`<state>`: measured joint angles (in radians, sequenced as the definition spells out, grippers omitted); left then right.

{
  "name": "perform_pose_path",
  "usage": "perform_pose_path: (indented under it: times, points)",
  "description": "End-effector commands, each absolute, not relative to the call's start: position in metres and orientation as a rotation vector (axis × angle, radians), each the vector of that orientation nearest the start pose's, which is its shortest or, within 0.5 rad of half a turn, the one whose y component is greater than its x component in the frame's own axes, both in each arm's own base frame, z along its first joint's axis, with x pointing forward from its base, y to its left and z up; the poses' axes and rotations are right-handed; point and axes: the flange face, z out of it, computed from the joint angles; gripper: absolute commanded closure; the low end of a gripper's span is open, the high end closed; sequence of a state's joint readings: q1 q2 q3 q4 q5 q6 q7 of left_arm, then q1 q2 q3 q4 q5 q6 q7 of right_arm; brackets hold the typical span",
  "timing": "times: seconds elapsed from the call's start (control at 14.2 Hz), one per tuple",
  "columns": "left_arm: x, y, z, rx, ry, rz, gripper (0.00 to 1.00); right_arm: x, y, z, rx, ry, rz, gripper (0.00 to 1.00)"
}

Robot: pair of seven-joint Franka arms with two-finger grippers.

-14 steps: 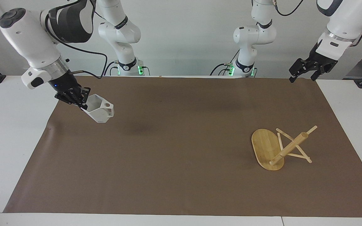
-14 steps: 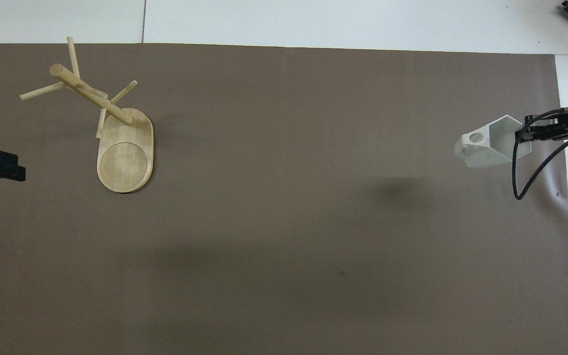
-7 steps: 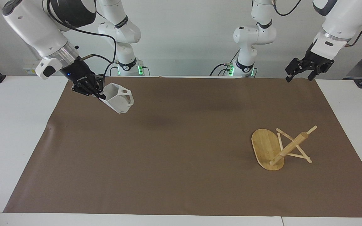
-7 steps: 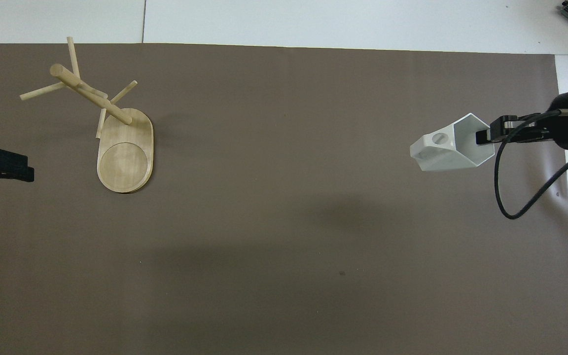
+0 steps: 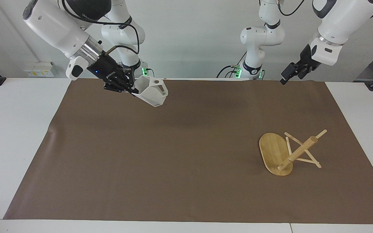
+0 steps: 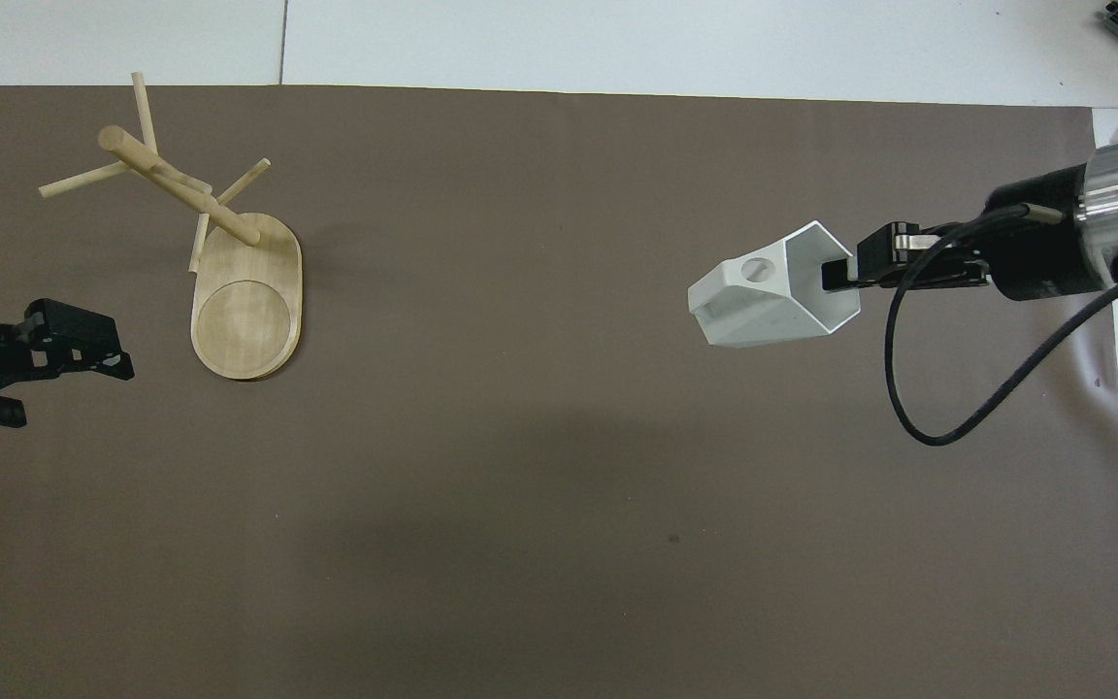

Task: Hang cup on rack
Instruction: 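Carry the cup toward the rack while the left gripper reaches in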

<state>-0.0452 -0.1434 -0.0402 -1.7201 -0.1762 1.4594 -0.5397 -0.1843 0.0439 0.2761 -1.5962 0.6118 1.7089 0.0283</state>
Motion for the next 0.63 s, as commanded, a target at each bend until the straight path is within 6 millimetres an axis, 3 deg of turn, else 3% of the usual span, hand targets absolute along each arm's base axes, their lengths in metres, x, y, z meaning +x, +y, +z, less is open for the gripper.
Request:
perform_pose_path:
  times: [0.0, 0.07, 0.28, 0.42, 0.56]
  points:
    - [0.472, -0.074, 0.625, -3.108, -1.054, 0.418, 0.00, 0.561, 0.141, 0.629, -2.468, -0.016, -0.005, 1.00]
    - [0.468, -0.089, 0.622, -3.093, -1.112, 0.466, 0.00, 0.560, 0.149, 0.629, -2.436, 0.002, 0.009, 1.00]
    - [0.459, -0.105, 0.619, -3.046, -1.337, 0.595, 0.00, 0.550, 0.177, 0.627, -2.377, 0.053, 0.028, 1.00]
    - [0.450, -0.103, 0.612, -3.043, -1.522, 0.739, 0.00, 0.537, 0.200, 0.620, -2.313, 0.075, 0.031, 1.00]
    - [0.446, -0.100, 0.606, -2.903, -1.824, 0.840, 0.00, 0.526, 0.218, 0.614, -2.287, 0.093, 0.022, 1.00]
